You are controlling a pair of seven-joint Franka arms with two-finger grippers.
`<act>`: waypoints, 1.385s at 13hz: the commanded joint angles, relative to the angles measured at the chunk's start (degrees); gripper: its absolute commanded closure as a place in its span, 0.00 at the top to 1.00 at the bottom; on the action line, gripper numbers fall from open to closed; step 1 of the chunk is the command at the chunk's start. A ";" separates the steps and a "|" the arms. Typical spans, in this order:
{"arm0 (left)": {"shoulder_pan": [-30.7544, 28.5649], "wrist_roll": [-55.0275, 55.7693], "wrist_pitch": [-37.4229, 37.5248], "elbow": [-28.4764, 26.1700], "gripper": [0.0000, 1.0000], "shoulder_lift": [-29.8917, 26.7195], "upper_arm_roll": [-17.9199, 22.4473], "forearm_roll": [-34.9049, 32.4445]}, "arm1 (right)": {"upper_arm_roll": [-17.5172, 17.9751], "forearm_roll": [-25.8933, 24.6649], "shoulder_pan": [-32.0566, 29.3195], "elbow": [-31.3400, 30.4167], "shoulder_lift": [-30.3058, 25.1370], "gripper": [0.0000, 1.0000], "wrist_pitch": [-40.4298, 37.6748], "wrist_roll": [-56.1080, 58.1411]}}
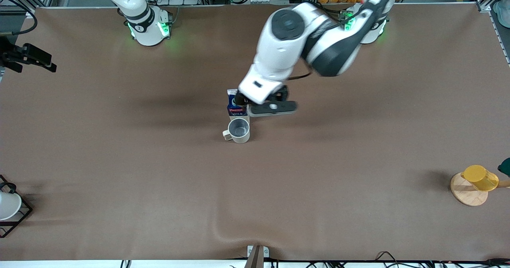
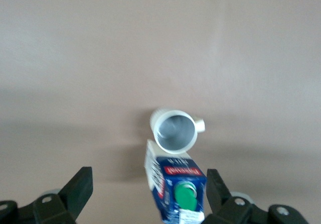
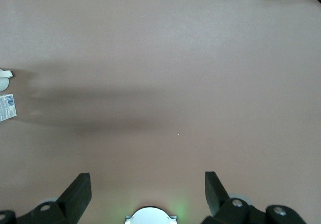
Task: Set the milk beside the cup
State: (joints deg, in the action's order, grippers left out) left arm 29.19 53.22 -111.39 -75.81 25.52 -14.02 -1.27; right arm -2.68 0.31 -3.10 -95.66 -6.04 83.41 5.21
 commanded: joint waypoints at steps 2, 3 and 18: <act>-9.57 -5.03 6.61 -3.29 1.00 -9.59 -0.40 -1.36 | -0.22 0.75 0.29 0.12 -1.16 1.00 0.26 0.59; -12.29 -6.27 8.19 -3.29 1.00 -11.44 -0.48 -1.36 | -0.22 0.83 0.29 0.39 -1.08 1.00 1.13 0.59; -32.00 -39.66 23.41 -5.21 1.00 -21.91 6.09 -0.66 | 0.31 -0.04 0.37 0.57 -3.27 1.00 0.18 1.91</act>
State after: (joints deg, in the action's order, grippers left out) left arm -2.22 18.75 -88.96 -77.53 6.92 -9.88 -1.52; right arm -2.50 0.35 -3.00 -94.99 -7.37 84.98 6.45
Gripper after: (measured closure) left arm 0.000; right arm 0.000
